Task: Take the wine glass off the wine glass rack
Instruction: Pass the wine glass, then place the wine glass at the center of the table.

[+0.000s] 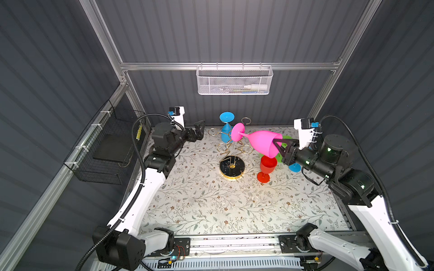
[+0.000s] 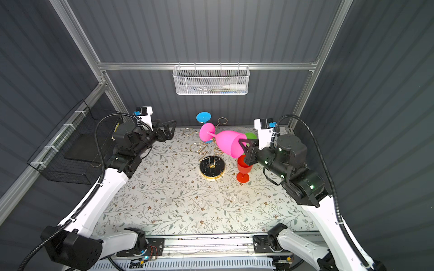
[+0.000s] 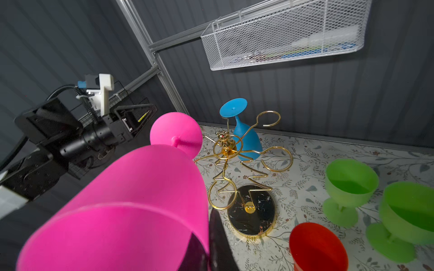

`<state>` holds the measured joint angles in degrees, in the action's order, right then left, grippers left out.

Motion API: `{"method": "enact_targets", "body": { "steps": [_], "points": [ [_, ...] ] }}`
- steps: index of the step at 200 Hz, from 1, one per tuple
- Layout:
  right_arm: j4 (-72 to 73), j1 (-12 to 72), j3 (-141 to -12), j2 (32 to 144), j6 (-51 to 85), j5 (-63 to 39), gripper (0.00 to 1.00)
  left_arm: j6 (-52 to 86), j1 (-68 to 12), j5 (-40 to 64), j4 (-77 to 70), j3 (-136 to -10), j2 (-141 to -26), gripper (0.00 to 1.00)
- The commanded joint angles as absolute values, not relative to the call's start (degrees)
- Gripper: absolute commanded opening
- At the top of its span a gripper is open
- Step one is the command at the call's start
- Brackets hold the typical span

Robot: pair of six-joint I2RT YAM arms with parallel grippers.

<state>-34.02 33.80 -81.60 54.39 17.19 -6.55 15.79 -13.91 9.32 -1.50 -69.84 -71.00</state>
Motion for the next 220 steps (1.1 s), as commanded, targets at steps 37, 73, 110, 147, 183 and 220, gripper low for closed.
{"method": "enact_targets", "body": {
  "steps": [37,73,110,147,183,220],
  "points": [
    [-49.69,49.21,-84.47,57.55,11.16,4.98,0.00,15.40,-11.40,4.82,2.93,-66.98,-71.07,1.00],
    [-60.10,55.57,-82.84,59.66,18.81,10.47,0.00,13.21,-8.70,3.32,0.12,-65.22,-71.19,1.00],
    [-66.60,55.99,-76.72,56.54,28.46,14.51,0.00,12.76,-6.95,3.92,-1.03,-64.49,-71.74,1.00],
    [-75.67,55.83,-76.07,59.41,35.14,21.45,0.00,13.00,-6.77,4.04,-1.71,-62.81,-71.42,1.00],
    [-75.13,52.34,-74.69,62.31,35.60,21.45,0.00,13.18,-6.77,3.96,-1.64,-62.58,-70.91,0.99],
    [-70.70,48.12,-72.87,66.72,32.97,18.88,0.00,13.10,-6.81,4.30,-0.84,-62.61,-70.49,0.99]
  ]
}}
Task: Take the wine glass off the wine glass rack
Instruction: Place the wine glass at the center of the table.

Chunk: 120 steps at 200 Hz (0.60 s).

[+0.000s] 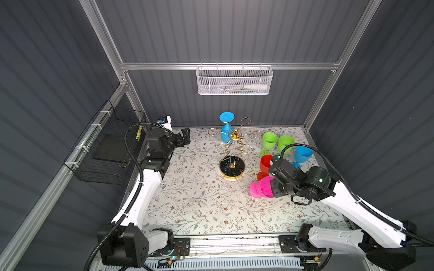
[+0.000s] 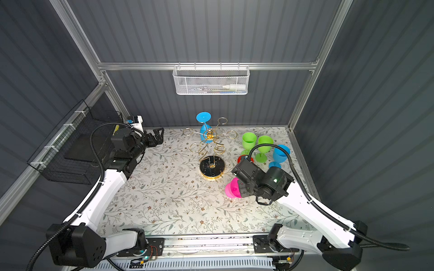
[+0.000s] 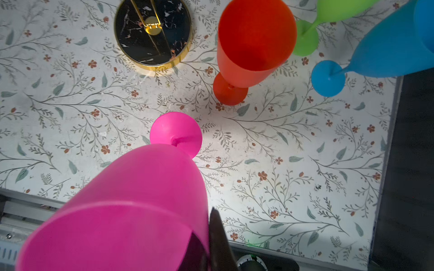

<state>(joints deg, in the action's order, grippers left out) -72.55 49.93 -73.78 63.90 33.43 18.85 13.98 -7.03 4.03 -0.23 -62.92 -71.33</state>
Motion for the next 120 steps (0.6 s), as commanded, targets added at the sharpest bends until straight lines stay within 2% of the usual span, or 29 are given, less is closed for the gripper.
{"method": "enact_targets", "body": {
  "steps": [1,120],
  "points": [
    [-70.64,48.05,-72.87,66.93,32.92,18.80,0.00,13.05,-6.79,4.31,-0.86,-62.64,-70.49,0.99],
    [-61.71,41.06,-71.86,78.36,25.51,12.69,0.00,14.11,-6.76,4.88,-0.45,-62.67,-70.58,0.99]
  ]
}}
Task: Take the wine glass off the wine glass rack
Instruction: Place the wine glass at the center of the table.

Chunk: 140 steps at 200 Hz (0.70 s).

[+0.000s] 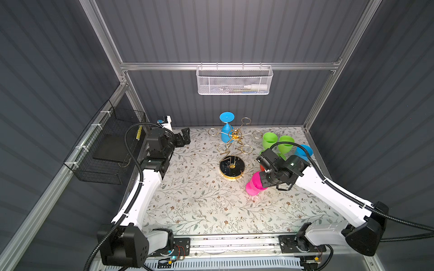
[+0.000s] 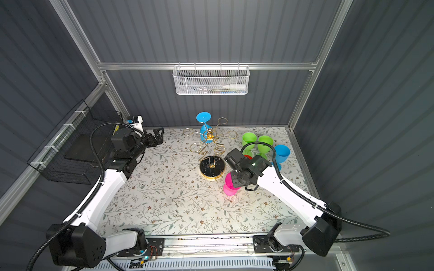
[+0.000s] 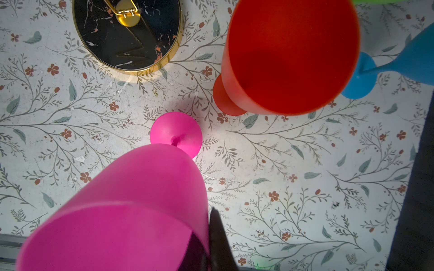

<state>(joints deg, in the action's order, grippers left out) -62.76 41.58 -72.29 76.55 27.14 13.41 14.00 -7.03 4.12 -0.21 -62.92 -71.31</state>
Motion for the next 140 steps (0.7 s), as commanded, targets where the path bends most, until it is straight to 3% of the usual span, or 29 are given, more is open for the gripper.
{"method": "enact_targets", "body": {
  "steps": [1,50,98,140],
  "points": [
    [-61.61,41.09,-71.87,78.46,25.50,12.76,0.00,14.13,-6.72,4.86,-0.49,-62.67,-70.58,1.00],
    [-61.16,40.70,-73.07,81.68,24.10,12.66,0.08,14.09,-6.68,4.73,-0.01,-63.10,-70.69,0.99],
    [-61.00,40.61,-74.81,82.71,23.20,12.71,0.27,14.50,-6.68,4.61,0.44,-63.72,-70.14,0.99],
    [-59.22,40.03,-76.03,77.52,23.01,13.20,0.49,16.57,-6.07,4.88,-0.05,-65.69,-70.95,0.99]
  ]
}}
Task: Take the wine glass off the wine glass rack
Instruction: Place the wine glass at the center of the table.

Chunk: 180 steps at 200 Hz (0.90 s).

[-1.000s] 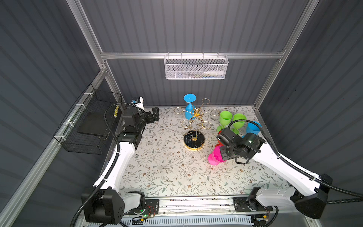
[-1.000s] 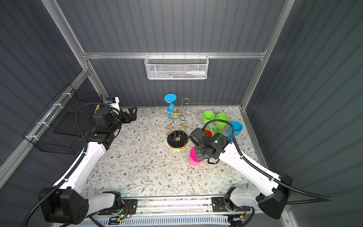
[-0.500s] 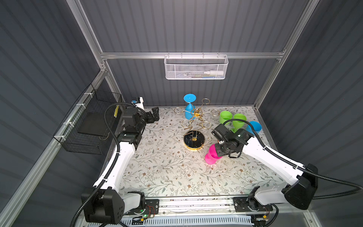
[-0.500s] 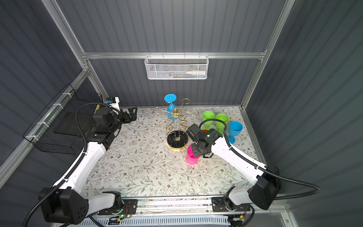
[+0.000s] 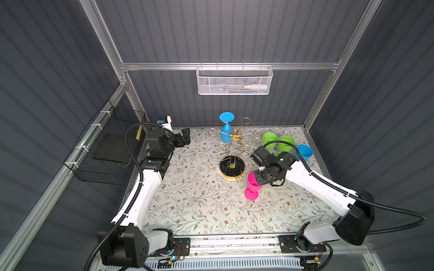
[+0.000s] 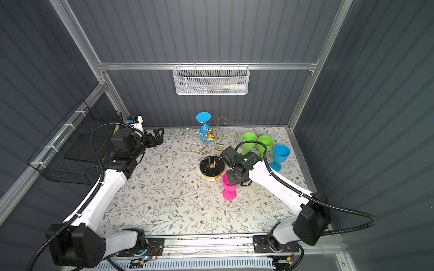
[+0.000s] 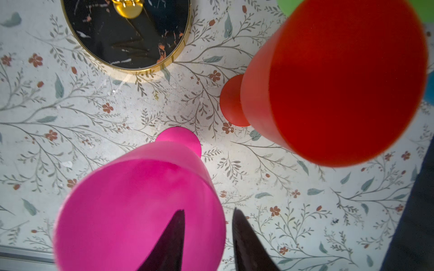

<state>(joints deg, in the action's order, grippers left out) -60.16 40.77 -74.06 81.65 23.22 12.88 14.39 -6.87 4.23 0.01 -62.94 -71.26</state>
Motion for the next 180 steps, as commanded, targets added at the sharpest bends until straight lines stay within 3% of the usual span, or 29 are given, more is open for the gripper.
{"method": "enact_targets", "body": {
  "steps": [1,35,77,122,180],
  "points": [
    [-59.14,40.01,-76.07,77.30,22.98,13.19,0.50,16.68,-6.02,5.04,-0.11,-65.76,-71.07,0.99],
    [-55.10,36.04,-75.30,67.59,21.65,10.57,0.67,23.35,-4.63,14.03,-1.41,-71.83,-76.20,0.95],
    [-40.30,29.58,-65.47,51.44,23.76,0.78,0.82,32.11,-3.78,33.85,2.49,-86.74,-88.98,0.89],
    [-35.06,25.34,-61.81,48.70,24.83,-4.68,0.86,37.36,-4.52,46.35,7.64,-100.56,-102.97,0.81],
    [-33.48,24.43,-63.42,52.05,23.51,-8.78,0.87,30.50,-10.64,46.38,19.08,-115.07,-114.12,0.77]
  ]
}}
